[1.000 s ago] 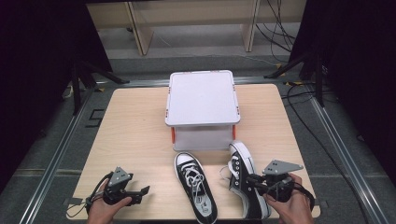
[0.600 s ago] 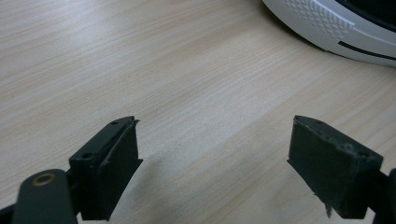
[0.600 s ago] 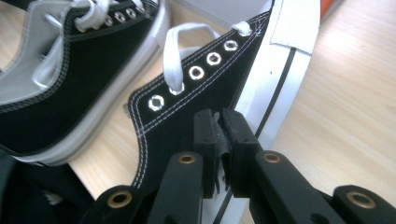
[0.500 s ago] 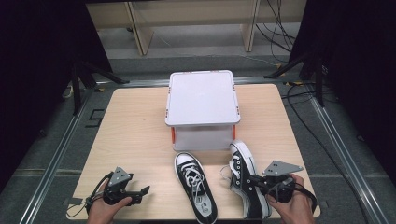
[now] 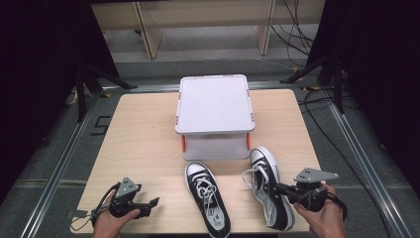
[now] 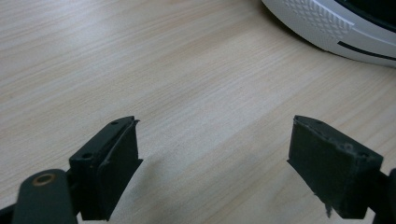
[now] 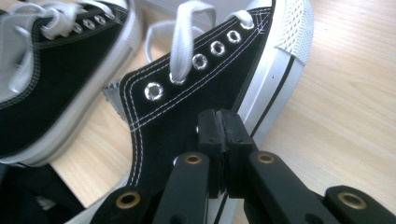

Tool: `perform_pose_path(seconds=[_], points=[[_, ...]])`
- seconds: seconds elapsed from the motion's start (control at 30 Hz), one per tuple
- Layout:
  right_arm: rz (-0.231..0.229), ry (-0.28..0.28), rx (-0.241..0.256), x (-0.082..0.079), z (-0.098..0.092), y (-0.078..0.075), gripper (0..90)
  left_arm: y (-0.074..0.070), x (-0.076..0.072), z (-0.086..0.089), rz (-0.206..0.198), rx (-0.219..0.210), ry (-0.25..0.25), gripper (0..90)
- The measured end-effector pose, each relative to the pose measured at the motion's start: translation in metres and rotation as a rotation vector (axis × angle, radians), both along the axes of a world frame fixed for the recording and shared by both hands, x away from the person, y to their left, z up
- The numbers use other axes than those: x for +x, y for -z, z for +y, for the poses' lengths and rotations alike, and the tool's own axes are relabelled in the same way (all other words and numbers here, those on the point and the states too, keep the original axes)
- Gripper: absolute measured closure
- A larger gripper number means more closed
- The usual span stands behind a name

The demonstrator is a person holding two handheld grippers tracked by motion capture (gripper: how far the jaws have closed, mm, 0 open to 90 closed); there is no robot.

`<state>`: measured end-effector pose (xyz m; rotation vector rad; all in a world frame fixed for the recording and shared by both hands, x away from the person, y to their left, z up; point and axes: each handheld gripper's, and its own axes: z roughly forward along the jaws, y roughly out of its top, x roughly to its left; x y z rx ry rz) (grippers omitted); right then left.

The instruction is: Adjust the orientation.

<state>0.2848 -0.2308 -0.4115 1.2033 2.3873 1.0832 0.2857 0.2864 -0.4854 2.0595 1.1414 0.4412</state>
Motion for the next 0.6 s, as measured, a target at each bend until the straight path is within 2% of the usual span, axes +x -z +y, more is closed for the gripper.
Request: perform_pose_path(seconds=[0.07,0.13,0.23,0.27,0.3,0.33,0.37,0.4,0.5,0.57,0.6], points=[[-0.008,0.017,-0.02,0.002,-0.006,0.002,90.0,0.0,0.0,0.0,0.0,0.0,0.0,15.6],[0.021,0.045,-0.018,0.003,-0.011,0.005,90.0,0.0,0.0,-0.001,0.0,-0.009,-0.003,15.6],[0.019,0.043,-0.002,0.006,-0.019,0.009,90.0,0.001,0.0,-0.001,0.0,-0.012,-0.001,15.6],[0.029,0.049,0.021,0.008,-0.022,0.011,90.0,0.001,0.0,-0.001,-0.001,-0.013,0.001,15.6],[0.038,0.063,-0.008,0.01,-0.026,0.015,90.0,0.0,0.0,0.001,0.0,0.013,0.026,15.6],[0.038,0.063,-0.008,0.01,-0.026,0.015,90.0,0.0,0.0,0.001,0.0,0.013,0.026,15.6],[0.077,0.076,-0.032,0.013,-0.026,0.021,90.0,0.0,0.001,-0.002,0.002,0.005,0.004,15.6],[0.072,0.057,-0.014,0.017,-0.028,0.027,90.0,0.0,0.001,-0.002,0.002,0.0,0.004,15.6],[0.087,0.048,-0.009,0.018,-0.027,0.027,90.0,0.0,0.001,-0.001,0.002,-0.002,0.005,15.6],[0.073,0.056,-0.041,0.018,-0.026,0.024,90.0,0.0,0.001,0.0,-0.002,0.004,0.01,15.6],[0.097,0.109,-0.041,0.015,-0.024,0.021,90.0,0.0,0.001,0.0,-0.002,0.004,0.01,15.6]])
